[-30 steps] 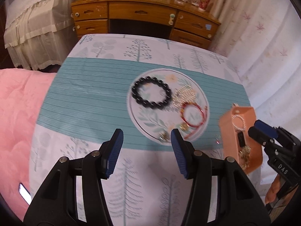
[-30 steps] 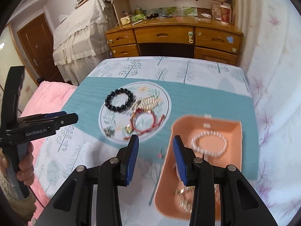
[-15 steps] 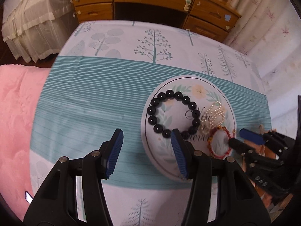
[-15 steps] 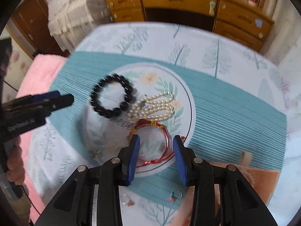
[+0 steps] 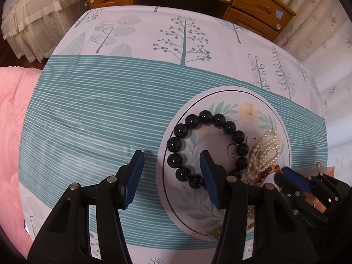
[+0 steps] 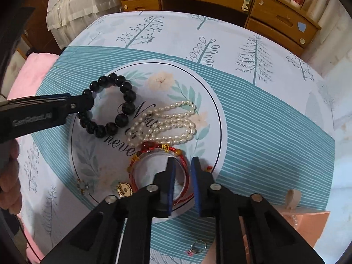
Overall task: Organize jewelry
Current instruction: 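Grasp the black bead bracelet with the left tool while the right tool grasps the red string bracelet, then carry the black bead bracelet into the tray with the left tool while the right tool drops the red bracelet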
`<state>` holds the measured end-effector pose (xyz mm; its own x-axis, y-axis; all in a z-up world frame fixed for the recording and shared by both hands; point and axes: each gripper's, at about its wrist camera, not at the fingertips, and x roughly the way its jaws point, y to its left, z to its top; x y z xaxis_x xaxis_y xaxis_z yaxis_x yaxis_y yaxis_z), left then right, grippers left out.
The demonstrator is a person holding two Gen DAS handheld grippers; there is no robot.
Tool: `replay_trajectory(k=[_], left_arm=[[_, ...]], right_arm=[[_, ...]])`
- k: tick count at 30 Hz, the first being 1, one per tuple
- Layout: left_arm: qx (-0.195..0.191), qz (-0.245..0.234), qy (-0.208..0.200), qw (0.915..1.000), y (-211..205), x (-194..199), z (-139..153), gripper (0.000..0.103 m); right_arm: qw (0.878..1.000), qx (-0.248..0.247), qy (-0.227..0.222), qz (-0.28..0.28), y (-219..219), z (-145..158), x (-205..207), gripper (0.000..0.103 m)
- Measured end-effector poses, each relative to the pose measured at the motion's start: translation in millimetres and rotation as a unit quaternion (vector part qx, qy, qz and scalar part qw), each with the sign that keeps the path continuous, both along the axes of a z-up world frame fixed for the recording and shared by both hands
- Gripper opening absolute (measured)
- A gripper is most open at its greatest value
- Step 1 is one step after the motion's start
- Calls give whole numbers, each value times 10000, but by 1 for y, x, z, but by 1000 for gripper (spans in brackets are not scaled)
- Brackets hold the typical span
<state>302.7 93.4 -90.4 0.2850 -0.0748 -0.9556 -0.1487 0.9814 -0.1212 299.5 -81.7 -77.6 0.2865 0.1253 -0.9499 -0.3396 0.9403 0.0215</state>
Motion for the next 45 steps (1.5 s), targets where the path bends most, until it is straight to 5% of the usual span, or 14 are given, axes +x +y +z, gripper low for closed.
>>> replay_trajectory(k=[5,9,20,36,45], left_arm=[[176,19,-31,9998,-3,0,-1,43],[253,68,-90,9996,-2,0,0,12],[-153,181,-303,9993,3,-26,18,12],[-438,-464,-1588,9852,-56,-110,160,12],[-700,-1287,-1918,9704,-139,-147,201,12]], right_arm=[[9996,266,49,-47,-8,0,-8,6],[9986,522,50,-37,-6,4,-21,6],[9916,1222,-402,-144,-28,48,-53,6],[9751,1824,-1114,-591,-120,117,-139,6],[9735,1602,-1103,-1204,-194,100,-181,6]])
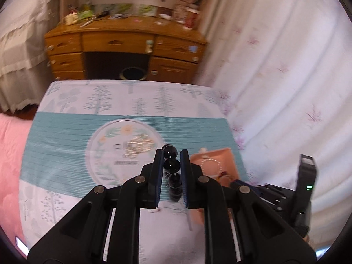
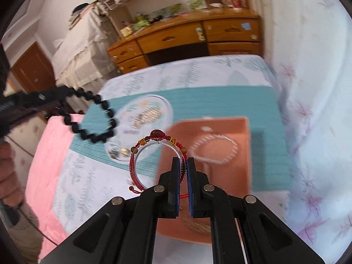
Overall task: Organize jewelry
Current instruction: 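Carry the black bead bracelet into the tray with the left tool while the right tool drops the red bracelet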
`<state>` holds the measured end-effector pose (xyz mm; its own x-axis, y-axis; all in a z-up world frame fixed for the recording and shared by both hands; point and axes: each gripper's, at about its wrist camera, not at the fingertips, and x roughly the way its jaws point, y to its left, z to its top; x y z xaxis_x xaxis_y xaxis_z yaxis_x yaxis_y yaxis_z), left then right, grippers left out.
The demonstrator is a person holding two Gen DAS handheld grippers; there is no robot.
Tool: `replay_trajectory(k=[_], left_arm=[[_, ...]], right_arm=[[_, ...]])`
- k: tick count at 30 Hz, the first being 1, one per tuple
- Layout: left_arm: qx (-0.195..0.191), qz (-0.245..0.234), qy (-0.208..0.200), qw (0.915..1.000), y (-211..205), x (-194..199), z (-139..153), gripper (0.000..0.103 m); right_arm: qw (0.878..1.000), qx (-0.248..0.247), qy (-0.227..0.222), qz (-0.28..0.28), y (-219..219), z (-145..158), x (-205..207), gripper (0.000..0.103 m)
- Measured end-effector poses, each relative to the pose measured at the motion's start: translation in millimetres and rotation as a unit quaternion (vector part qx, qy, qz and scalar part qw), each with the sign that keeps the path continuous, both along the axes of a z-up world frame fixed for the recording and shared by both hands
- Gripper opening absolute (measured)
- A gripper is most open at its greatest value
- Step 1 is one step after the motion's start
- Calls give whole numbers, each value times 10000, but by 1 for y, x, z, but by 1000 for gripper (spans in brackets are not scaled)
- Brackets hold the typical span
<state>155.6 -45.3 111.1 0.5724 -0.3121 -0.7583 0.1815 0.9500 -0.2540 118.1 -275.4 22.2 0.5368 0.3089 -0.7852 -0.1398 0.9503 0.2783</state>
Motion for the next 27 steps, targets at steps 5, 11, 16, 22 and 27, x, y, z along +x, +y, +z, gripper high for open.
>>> replay_trajectory(k=[5,11,16,22,27], left_arm=[[38,-395,119,9991,-43,-4,-7,12],[23,-725,303,9969,-82,-5,-26,12],[177,-870,407,9952,-102,-5,-45,12],[253,-912,551,9940,-113,2,-73,12],[277,-909,686,9931,-112,8,-95,12]], right_arm=[[9995,-58,131,-264,-23,-26,-19,6],[9964,335,166,-765,-50,-52,-25,6],[9932,399,60,-1093,-60,-62,-18,6],[9926,249,-102,-1185,-56,-63,-6,6],[9925,133,-115,-1213,-50,-66,10,6]])
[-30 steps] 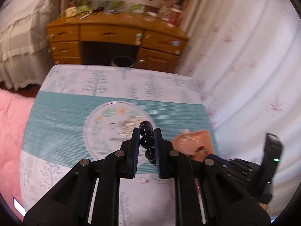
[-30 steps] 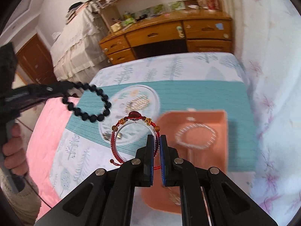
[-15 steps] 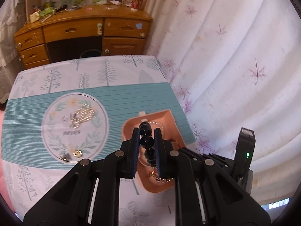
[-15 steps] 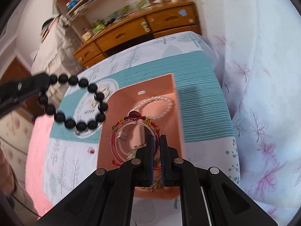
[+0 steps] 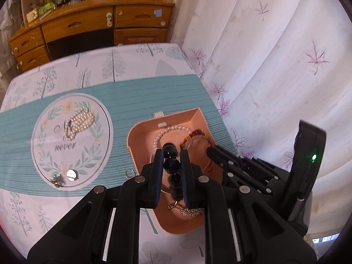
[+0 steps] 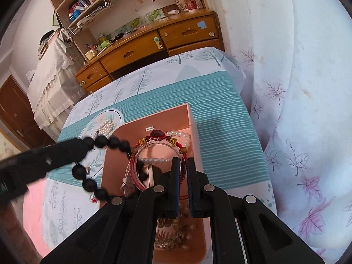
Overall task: Organize jewelry
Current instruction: 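Carry the black bead bracelet into the tray with the left tool while the right tool drops the red bracelet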
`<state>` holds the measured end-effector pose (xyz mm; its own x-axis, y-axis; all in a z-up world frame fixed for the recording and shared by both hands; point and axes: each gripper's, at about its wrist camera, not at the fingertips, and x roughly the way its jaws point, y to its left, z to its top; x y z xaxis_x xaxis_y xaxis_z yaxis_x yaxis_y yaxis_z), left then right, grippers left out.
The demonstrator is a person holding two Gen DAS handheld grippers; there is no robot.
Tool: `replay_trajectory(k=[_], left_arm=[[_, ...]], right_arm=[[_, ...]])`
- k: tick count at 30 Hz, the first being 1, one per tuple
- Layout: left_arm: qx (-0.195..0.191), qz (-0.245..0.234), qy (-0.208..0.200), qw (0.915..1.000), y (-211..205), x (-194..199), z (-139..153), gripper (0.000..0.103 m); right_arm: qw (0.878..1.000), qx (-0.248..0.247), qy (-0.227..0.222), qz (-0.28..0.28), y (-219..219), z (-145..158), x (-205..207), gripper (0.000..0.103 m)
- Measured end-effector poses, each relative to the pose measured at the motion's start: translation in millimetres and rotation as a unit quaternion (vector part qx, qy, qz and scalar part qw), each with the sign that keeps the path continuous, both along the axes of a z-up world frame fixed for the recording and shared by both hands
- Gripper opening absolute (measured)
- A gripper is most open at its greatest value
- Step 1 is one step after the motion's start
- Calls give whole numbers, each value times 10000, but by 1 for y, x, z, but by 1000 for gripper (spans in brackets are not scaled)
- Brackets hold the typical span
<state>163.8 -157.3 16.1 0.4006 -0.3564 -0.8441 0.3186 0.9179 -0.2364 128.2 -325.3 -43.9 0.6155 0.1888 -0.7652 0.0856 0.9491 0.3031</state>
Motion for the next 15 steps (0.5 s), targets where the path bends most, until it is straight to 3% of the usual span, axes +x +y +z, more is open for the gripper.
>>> replay_trajectory(k=[11,15], left_arm=[[-25,-124,201,9997,-6,3,-20,11],[-190,-12,394,9990,-2,9,-25,11]], right_arm=[[9998,-164,-75,45,14,-2,36,6],[9997,88,40,230,15,-6,50,13]])
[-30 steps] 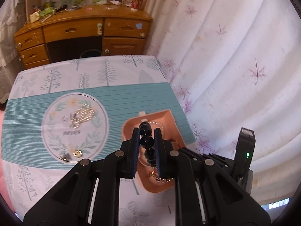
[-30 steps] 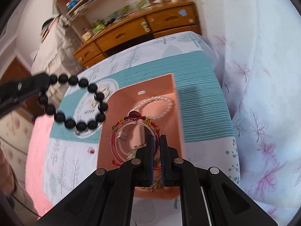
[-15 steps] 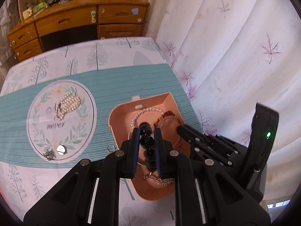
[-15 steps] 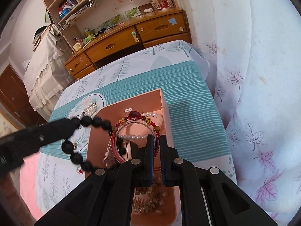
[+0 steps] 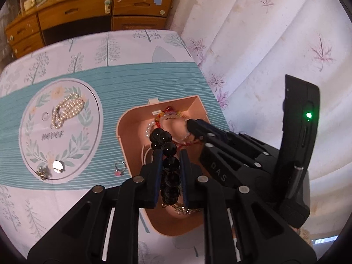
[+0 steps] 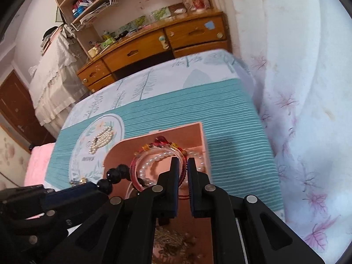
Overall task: Organize jewelry
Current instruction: 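Carry the black bead bracelet into the tray with the left tool while the right tool drops the red bracelet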
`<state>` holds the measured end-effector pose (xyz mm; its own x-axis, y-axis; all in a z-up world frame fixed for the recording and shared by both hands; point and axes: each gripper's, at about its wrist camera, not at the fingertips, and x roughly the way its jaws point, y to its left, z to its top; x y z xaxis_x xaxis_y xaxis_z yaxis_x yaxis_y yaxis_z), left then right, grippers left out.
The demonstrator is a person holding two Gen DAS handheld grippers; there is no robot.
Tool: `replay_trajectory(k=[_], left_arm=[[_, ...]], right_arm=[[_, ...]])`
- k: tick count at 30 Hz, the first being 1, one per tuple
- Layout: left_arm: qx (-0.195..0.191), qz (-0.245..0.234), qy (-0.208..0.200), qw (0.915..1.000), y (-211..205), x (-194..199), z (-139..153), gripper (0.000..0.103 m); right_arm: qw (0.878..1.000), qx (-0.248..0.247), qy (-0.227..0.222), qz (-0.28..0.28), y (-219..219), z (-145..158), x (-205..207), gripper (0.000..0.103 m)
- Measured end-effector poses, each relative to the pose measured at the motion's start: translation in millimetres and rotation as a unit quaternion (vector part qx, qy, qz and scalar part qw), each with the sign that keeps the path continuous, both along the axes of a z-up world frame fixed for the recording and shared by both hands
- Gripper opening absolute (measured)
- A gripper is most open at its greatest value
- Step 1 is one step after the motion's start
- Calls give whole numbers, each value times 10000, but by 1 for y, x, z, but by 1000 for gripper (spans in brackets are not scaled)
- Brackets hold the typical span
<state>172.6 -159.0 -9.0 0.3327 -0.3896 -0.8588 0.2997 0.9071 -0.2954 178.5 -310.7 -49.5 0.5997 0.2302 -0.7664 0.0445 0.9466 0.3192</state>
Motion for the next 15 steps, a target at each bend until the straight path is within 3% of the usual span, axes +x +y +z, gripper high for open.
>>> replay_trajectory(k=[3,9,13,15], left_arm=[[-132,42,116,9998,4,2,-3,11],[-367,73,268,9989,8,2,-5,11],[-438,-21,262,9987,5,-3,-4,11],[-473,-97,257,9985,0,-6,-4,11]], right_arm=[[9996,250,106,115,1,-5,4,23],[9990,450,-53,11,1,-1,-6,28],[9987,285,-290,-311,-9,12,-26,31],[9968,-50,-442,-658,-13,21,-39,38]])
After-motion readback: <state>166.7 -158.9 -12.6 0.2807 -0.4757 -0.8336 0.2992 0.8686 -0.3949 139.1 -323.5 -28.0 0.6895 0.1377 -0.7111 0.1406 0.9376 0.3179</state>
